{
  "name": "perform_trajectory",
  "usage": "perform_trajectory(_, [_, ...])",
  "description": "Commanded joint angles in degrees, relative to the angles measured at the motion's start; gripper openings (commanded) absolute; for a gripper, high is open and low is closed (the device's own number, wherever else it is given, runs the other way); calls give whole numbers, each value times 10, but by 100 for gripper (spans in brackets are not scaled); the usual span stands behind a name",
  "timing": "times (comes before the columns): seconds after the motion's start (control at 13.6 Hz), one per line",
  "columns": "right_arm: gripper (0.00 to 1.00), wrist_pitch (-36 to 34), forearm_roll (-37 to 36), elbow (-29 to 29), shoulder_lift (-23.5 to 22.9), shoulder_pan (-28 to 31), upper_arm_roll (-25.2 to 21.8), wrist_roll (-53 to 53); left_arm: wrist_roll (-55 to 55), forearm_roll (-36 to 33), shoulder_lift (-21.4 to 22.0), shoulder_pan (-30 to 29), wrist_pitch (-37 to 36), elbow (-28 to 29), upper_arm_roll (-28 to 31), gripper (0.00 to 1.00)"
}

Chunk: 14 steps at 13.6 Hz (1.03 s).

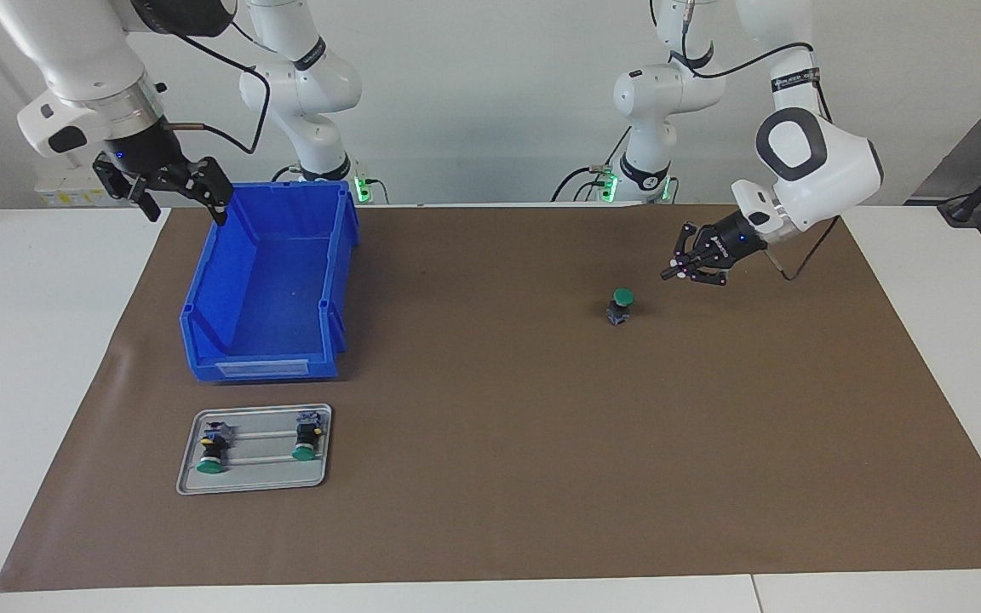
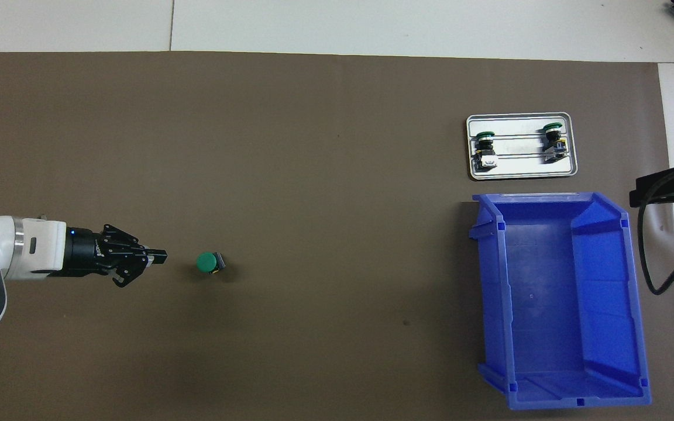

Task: Place and press button with both arms

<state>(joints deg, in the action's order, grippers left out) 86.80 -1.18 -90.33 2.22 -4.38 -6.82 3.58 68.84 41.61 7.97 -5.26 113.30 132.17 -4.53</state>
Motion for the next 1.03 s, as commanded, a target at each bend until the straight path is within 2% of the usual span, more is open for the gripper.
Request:
perform_trajectory(0.0, [100,-2,-1,2,2,-2,-1,4,-69,-38,-11,42,46,-14,3,0])
perform_trajectory(0.15, [100,-2,-1,2,2,-2,-1,4,-117,-96,-14,74,72,-14,3,0])
perform_trajectory(0.29, [100,-2,-1,2,2,-1,-1,4,-183,-151,-23,124,133,-10,3,0])
perform_trajectory(0.96, [100,-2,-1,2,2,-2,-1,4,-194,-180,-21,160,164,32,3,0])
